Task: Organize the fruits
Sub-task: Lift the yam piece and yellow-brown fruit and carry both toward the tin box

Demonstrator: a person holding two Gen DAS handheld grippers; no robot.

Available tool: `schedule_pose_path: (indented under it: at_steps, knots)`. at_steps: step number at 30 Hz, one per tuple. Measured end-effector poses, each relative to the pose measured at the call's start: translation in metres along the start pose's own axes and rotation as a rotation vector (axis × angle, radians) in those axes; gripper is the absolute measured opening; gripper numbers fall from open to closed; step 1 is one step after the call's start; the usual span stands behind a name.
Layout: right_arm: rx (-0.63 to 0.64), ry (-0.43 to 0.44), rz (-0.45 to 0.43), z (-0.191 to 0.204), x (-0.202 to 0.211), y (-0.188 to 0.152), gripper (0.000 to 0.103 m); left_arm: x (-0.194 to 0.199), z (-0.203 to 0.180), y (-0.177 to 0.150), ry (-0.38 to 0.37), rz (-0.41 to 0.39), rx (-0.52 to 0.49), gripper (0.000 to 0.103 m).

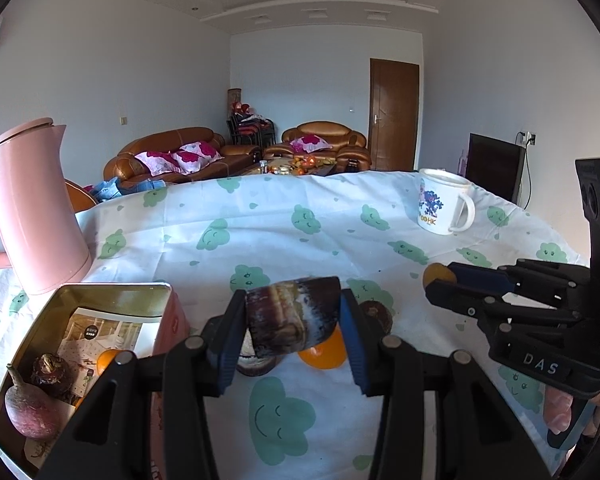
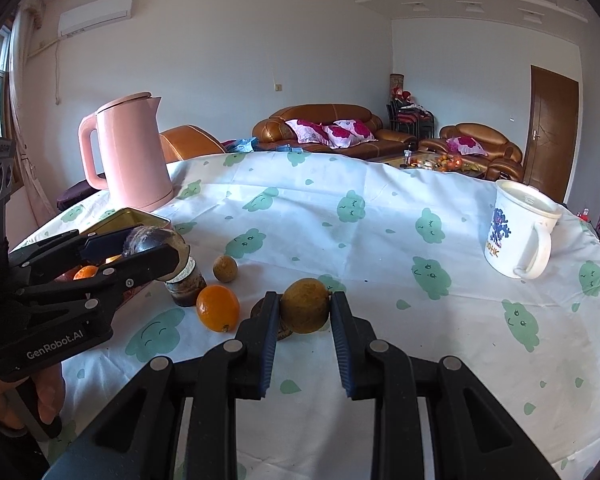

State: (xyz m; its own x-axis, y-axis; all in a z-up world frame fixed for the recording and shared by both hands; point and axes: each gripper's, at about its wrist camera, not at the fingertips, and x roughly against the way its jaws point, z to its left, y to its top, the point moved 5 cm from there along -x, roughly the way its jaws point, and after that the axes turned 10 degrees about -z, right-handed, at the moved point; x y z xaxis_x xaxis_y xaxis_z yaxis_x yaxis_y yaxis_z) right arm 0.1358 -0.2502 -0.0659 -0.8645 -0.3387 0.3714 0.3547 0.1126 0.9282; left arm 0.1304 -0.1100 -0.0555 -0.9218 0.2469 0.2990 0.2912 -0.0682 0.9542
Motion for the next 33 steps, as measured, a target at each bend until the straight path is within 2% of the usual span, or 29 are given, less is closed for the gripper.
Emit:
schedule_pose_path:
  at_steps: [33]
  knots:
    - [0.038, -0.025, -0.164, 0.005, 0.032, 0.01, 0.027, 0.021, -0.003, 0.006, 0.037, -0.105, -0.028, 0.047]
